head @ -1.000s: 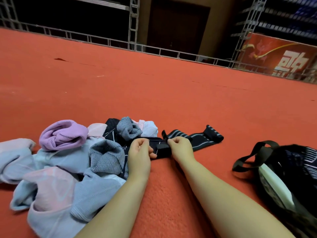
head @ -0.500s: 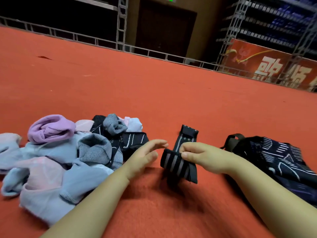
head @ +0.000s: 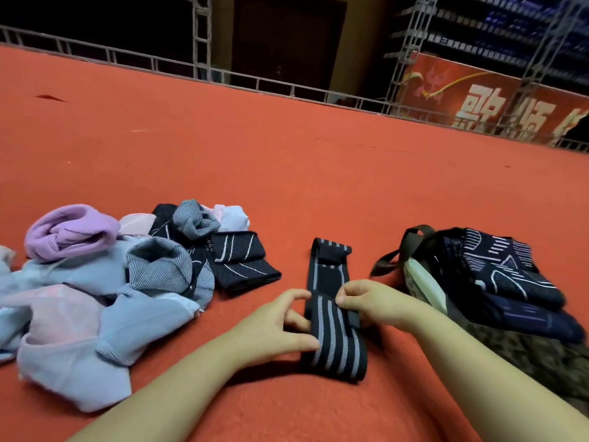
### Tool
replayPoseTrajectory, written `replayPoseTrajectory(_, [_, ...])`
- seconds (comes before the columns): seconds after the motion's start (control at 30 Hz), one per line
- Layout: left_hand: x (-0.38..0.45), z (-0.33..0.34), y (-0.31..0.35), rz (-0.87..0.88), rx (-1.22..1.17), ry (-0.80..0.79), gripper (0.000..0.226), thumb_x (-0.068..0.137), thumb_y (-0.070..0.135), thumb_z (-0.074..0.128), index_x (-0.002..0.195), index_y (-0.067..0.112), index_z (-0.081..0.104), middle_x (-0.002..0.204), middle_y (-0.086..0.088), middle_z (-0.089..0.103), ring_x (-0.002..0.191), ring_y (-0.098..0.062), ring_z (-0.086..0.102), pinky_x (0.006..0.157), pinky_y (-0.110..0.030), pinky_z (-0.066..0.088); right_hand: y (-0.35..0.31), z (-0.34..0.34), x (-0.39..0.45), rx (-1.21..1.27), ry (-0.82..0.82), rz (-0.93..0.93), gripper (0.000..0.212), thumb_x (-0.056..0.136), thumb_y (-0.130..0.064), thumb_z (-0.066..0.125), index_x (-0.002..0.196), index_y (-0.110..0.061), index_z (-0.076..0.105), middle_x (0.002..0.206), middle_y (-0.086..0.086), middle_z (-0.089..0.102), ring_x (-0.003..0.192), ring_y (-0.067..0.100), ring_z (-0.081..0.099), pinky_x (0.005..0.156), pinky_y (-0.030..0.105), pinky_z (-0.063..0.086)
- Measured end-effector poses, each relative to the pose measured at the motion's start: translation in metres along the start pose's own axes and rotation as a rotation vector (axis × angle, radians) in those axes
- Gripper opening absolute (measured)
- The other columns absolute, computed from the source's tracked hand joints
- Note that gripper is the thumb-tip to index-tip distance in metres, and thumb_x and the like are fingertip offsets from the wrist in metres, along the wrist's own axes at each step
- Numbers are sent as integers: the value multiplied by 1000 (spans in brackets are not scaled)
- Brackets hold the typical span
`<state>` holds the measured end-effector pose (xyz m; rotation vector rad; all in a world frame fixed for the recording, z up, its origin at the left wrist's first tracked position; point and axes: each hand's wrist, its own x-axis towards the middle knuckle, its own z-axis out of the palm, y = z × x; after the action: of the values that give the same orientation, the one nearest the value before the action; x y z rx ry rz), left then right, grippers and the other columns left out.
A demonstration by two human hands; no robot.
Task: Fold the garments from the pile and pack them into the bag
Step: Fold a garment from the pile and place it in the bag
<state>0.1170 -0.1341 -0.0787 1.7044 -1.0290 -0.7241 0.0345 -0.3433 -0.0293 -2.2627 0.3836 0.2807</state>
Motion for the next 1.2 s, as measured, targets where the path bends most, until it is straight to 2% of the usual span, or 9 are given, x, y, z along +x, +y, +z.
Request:
replayPoseTrajectory(0.1, [-4,1,1,50,197,-92,99,58,50,75,139,49,18,110,14,66,107,-4,59,97,-23,43,6,9,5,-66,23,-10,17,93,-24,59,77,-17,57,69,-5,54,63,8,46,61,24,38])
replayPoseTrajectory(0.2, [-5,1,3,186,599,-110,87,64,57,73,140,35,38,115,14,50,112,-4,41,102,-19,30,2,15,2,-194,145,-73,11,88,-27,64,79,-20,61,78,-9,59,68,3,50,69,23,41])
replayPoseTrajectory(0.33, [-2,3,-3,214,739,-76,73,60,77,44,119,39,61,95,16,39,99,-6,33,94,-23,28,3,31,-36,-78,500,-344,21,80,-42,59,83,-22,66,95,-9,61,94,0,54,82,12,38])
replayPoseTrajectory(0.53, [2,4,-4,311,505,58,37,75,58,49,92,32,68,101,25,53,105,-2,45,100,-29,31,27,47,-67,-403,282,-481,65,66,-69,61,123,-39,57,133,-27,41,133,-8,27,111,18,19])
replayPoseTrajectory(0.67, [-7,7,8,195,151,-13,9,77,32,63,84,26,61,83,28,62,79,7,57,84,-22,43,25,52,-67,-287,424,-498,24,74,-54,58,91,-36,62,123,-25,53,132,-6,31,109,24,26])
replayPoseTrajectory(0.73, [-11,11,13,157,-16,-20,21,76,25,68,87,23,50,76,24,61,70,6,56,71,-18,45,16,50,-76,134,371,-444,12,74,-41,63,76,-32,56,91,-17,65,100,-2,56,88,23,43])
replayPoseTrajectory(0.83, [-9,17,11,147,-59,17,45,67,39,67,105,30,45,80,12,68,78,-10,62,74,-28,48,10,51,-78,410,383,-368,11,77,-30,61,79,-22,53,68,-15,55,66,2,49,62,24,40])
replayPoseTrajectory(0.97, [-4,23,8,88,36,14,73,67,44,66,127,56,27,78,10,67,75,-10,61,80,-36,49,22,61,-61,418,490,-196,30,78,-33,66,102,-22,53,87,-9,69,85,7,64,81,35,51])
replayPoseTrajectory(1.2, [-5,24,7,87,693,-23,85,59,80,37,137,45,41,154,17,15,140,-2,6,117,-31,6,27,64,-50,-147,693,-42,62,79,-39,69,132,-30,39,123,-10,41,117,7,44,100,31,40])
